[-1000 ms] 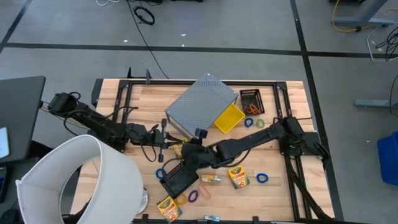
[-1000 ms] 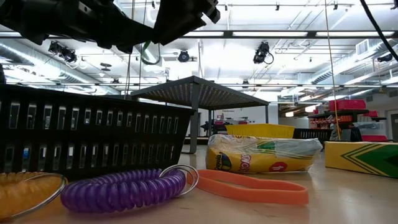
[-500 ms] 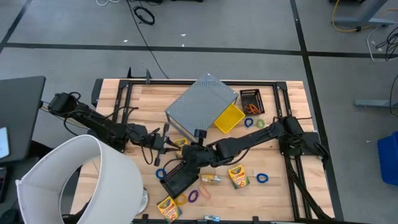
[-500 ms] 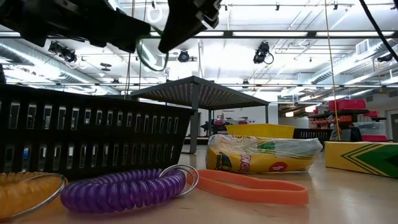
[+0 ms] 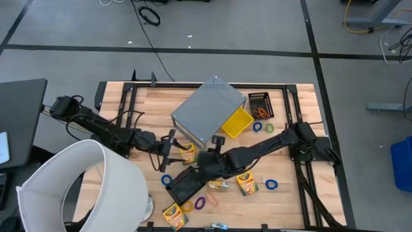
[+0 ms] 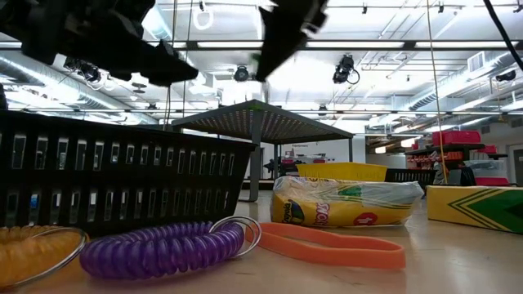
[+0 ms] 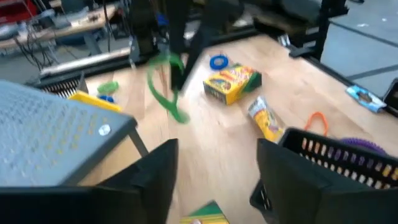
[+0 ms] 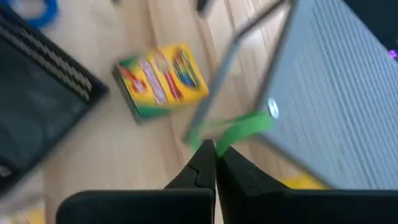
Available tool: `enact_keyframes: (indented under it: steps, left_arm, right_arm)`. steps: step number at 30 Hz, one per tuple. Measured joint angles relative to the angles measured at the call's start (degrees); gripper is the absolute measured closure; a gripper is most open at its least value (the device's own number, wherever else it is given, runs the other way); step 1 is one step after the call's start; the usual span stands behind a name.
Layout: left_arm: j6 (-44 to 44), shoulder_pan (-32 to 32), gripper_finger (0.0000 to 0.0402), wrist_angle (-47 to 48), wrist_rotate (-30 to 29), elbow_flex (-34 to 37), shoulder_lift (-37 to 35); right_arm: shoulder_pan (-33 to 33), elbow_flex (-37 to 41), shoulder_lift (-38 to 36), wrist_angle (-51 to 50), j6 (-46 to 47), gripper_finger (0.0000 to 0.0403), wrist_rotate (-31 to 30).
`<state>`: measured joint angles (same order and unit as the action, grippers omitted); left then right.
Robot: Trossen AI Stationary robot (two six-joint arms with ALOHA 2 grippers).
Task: Pick & Place Office Desk Supplies
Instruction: Put the green rubber band into the top black bin
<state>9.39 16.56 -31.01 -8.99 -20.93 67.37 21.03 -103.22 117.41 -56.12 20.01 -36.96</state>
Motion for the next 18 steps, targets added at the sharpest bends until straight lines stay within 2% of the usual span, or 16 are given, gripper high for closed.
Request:
enact_keyframes:
  steps: [4,11,14,18]
  left_arm:
    - [-1.5,0.0,0.0146,1.1,0.0,0.0,0.0]
    - [-2.1,0.0,0.0149,1.3,0.0,0.0,0.0]
    - [-2.1,0.0,0.015,1.3,0.0,0.0,0.0]
    - [-2.7,0.0,0.0151,1.3,0.2,0.0,0.0]
  right_arm:
    - [0.8,0.0,-0.7,-11.9,8.0,0.0402,0.0]
    - [1.8,0.0,-1.4,-34.5,22.8,0.0403,3.7]
    - [1.5,1.8,-2.4,-33.4,22.4,0.0403,6.9]
    - [-0.2,4.2,-3.5,-33.8,23.7,0.0403,7.4]
